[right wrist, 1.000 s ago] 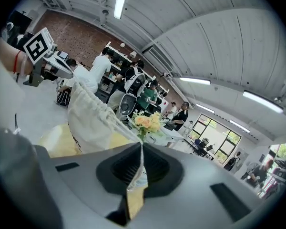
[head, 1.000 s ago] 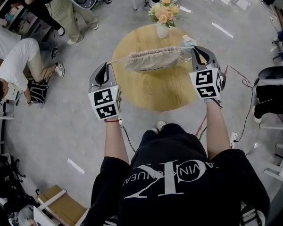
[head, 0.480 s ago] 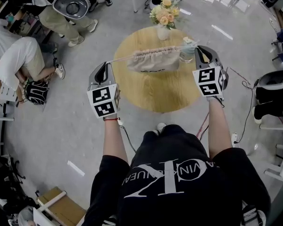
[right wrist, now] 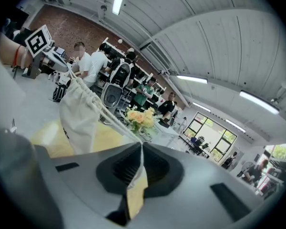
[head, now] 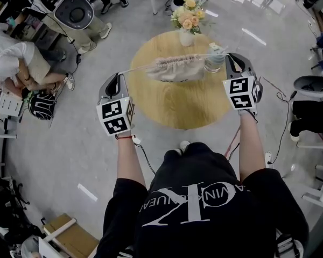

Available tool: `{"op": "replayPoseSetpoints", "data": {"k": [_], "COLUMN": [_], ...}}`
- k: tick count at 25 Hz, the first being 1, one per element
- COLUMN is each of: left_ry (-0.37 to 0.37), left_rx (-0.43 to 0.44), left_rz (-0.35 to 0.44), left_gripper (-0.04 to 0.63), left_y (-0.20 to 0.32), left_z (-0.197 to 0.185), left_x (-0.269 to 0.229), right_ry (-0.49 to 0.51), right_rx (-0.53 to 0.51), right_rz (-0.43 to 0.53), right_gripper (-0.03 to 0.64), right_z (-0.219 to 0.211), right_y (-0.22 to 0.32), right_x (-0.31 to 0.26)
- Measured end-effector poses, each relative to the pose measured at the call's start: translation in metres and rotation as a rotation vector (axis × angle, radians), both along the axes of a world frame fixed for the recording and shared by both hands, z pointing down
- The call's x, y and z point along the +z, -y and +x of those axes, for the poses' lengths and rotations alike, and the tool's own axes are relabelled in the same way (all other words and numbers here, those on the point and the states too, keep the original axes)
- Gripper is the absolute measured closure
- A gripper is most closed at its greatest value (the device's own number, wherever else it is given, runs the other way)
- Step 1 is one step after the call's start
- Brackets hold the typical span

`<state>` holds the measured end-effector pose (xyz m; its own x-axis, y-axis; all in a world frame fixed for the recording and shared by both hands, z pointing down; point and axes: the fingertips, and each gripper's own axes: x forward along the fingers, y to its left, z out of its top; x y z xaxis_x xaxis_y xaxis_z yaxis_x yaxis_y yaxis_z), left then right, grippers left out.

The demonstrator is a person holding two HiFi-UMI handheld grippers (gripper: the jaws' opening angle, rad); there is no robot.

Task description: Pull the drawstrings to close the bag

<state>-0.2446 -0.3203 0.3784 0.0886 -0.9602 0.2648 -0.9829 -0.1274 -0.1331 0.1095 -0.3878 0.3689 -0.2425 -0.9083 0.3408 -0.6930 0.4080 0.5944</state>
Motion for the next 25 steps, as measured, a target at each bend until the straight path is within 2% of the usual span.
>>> {"op": "replayPoseSetpoints", "data": {"k": [14,20,25], "left_ry": [-0.029,-0.081,-0.085], "left_rx": [0.009,0.001,0.024], "left_rz": [0.01,0.081,0.141], "left_gripper": [0.577,0.577,0.577], "left_y": [0.001,0.012,0.02], "left_z": [-0.003,0.004,0.018], "left_x": [-0.002,-0.023,-0.047], "right_ry": [0.012,0.091,0.161], "right_rx": [0.021,0.017,-0.017], "right_rz": [-0.008,-0.005,0.034], "right_gripper": [0.597,0.598,0.597], "right_z": [0.011,-0.004,-0.026], "right_y": [0.006,0.008,0.011], "right_x": [-0.001,-0.008,-0.025]}}
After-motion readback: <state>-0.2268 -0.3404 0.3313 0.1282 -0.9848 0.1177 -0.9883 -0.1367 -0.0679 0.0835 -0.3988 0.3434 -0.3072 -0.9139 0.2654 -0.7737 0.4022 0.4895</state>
